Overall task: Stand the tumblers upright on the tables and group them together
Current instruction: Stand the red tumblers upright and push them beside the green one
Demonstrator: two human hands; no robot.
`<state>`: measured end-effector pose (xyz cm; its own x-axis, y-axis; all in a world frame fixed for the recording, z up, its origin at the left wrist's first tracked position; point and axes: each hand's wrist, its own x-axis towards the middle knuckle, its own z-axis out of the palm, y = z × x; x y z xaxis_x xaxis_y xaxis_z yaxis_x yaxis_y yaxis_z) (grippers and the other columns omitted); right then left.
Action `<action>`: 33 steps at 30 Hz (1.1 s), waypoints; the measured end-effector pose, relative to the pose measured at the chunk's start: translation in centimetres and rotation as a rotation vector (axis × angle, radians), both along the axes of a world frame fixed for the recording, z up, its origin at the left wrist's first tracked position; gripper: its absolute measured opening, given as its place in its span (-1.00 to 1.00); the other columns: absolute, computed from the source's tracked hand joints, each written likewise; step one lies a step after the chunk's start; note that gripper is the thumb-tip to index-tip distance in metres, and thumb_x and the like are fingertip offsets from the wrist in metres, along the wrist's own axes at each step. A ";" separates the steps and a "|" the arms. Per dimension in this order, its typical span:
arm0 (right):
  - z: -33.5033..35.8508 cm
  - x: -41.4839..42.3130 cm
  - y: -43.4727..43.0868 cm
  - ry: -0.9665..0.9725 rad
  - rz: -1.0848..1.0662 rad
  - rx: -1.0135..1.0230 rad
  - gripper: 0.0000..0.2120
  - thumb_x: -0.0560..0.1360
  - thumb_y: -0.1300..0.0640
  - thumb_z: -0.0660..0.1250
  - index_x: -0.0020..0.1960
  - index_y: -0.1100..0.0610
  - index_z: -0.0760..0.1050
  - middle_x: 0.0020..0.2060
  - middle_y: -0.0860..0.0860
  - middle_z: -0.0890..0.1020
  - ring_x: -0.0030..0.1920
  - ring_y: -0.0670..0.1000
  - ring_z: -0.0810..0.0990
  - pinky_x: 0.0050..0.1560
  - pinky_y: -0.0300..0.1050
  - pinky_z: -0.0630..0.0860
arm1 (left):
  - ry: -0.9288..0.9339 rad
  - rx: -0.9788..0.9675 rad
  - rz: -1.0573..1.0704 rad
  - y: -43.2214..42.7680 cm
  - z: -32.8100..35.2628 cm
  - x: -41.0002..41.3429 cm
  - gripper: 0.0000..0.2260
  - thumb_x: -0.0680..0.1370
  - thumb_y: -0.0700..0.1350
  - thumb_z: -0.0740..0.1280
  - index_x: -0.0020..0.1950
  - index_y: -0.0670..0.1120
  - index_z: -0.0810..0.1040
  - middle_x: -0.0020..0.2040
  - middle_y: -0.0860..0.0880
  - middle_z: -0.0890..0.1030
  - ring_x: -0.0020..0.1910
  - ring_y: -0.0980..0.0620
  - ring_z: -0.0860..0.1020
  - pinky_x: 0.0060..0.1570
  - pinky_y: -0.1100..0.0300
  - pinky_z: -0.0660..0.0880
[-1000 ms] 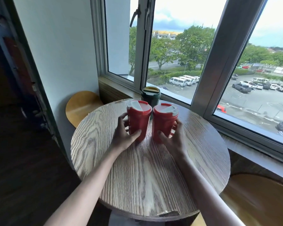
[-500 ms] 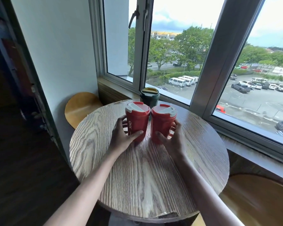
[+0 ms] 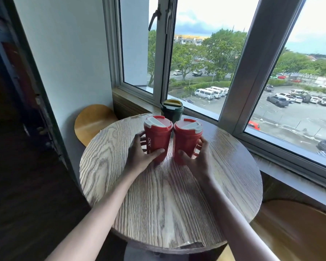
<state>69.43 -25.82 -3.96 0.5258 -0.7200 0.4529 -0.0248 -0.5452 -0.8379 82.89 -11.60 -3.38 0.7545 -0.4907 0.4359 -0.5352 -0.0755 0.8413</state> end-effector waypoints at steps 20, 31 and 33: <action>16.3 3.7 -5.4 0.319 -0.025 -0.485 -0.57 0.45 -0.08 0.38 0.22 0.11 0.42 0.03 0.10 0.60 -0.02 0.04 0.57 -0.04 -0.05 0.53 | -0.321 1.034 -0.005 6.7 -0.7 6.7 -0.03 0.27 0.59 -0.27 0.54 0.08 0.01 0.56 -0.05 0.00 0.54 -0.06 -0.04 0.39 -0.15 -0.29; 20.2 14.1 -8.2 1.214 0.276 -0.455 -0.06 0.23 -0.17 0.55 0.48 -0.01 0.17 0.46 0.07 0.27 0.35 0.14 0.40 0.14 0.09 0.55 | -0.358 0.953 0.050 6.7 -1.7 7.1 -0.04 0.24 0.57 -0.26 0.52 0.11 0.09 0.55 -0.01 0.05 0.54 -0.01 0.00 0.44 -0.11 -0.21; 20.3 15.0 -8.1 1.273 0.284 -0.471 -0.08 0.23 -0.18 0.54 0.46 0.03 0.22 0.44 0.08 0.31 0.33 0.14 0.41 0.12 0.14 0.56 | -0.361 0.933 0.058 6.6 -1.9 7.2 -0.05 0.24 0.58 -0.24 0.52 0.11 0.12 0.55 0.00 0.07 0.53 0.00 0.02 0.44 -0.11 -0.19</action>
<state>84.46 -33.90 16.36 0.8570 -0.4349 -0.2765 -0.4670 -0.8822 -0.0597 90.13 -5.00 -5.25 0.6867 -0.7196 0.1032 -0.7213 -0.6568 0.2198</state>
